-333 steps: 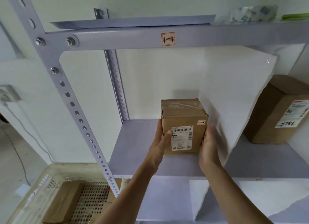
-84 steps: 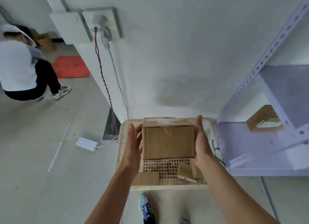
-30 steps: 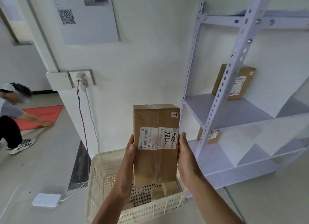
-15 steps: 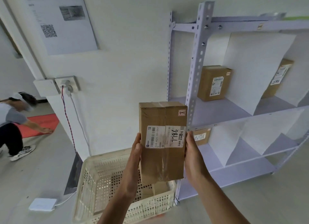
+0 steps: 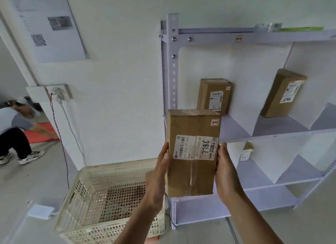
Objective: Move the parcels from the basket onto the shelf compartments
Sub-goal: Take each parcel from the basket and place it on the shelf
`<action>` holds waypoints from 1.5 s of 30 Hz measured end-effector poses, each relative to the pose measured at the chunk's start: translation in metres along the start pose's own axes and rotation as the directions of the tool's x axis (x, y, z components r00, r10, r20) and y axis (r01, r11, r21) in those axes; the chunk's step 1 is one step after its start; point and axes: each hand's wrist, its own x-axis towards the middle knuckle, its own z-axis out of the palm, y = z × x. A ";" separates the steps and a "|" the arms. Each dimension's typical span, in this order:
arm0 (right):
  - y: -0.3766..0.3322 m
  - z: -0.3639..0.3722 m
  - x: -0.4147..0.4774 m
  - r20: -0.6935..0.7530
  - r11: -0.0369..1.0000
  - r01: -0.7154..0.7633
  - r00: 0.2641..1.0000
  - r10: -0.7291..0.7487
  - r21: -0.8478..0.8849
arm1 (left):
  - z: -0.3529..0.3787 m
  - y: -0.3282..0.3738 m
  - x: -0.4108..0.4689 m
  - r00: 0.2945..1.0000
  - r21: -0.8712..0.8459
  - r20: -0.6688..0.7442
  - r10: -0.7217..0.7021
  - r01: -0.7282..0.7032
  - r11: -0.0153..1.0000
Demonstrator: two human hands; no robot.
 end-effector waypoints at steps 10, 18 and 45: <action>-0.035 -0.033 0.055 -0.009 0.999 0.043 0.999 -0.043 0.031 | 0.045 0.003 0.068 0.997 -0.026 0.035 0.067 -0.066 0.997; -0.053 -0.035 0.106 -0.004 0.991 0.131 0.991 -0.131 0.025 | 0.056 -0.009 0.131 0.997 -0.036 0.005 0.083 -0.083 0.996; -0.018 -0.072 0.223 0.365 0.991 0.108 0.928 -0.073 -0.075 | 0.112 -0.042 0.200 0.949 0.023 -0.311 0.053 -0.049 0.999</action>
